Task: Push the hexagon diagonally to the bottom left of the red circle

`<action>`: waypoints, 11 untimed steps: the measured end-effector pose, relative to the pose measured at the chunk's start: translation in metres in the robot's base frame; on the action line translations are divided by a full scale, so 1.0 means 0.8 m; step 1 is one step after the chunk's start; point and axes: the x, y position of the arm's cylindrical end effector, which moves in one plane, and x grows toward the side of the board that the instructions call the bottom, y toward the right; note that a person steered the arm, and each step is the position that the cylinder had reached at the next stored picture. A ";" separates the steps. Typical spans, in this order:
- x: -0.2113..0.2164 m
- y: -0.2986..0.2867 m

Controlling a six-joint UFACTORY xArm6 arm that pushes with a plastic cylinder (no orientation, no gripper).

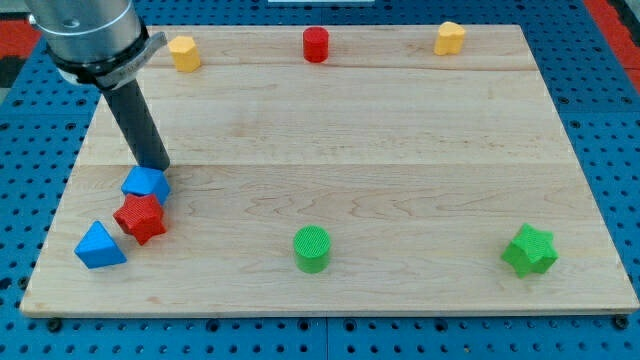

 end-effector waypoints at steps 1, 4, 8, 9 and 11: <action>-0.050 0.031; -0.223 0.099; -0.244 -0.007; -0.177 0.019; -0.147 0.080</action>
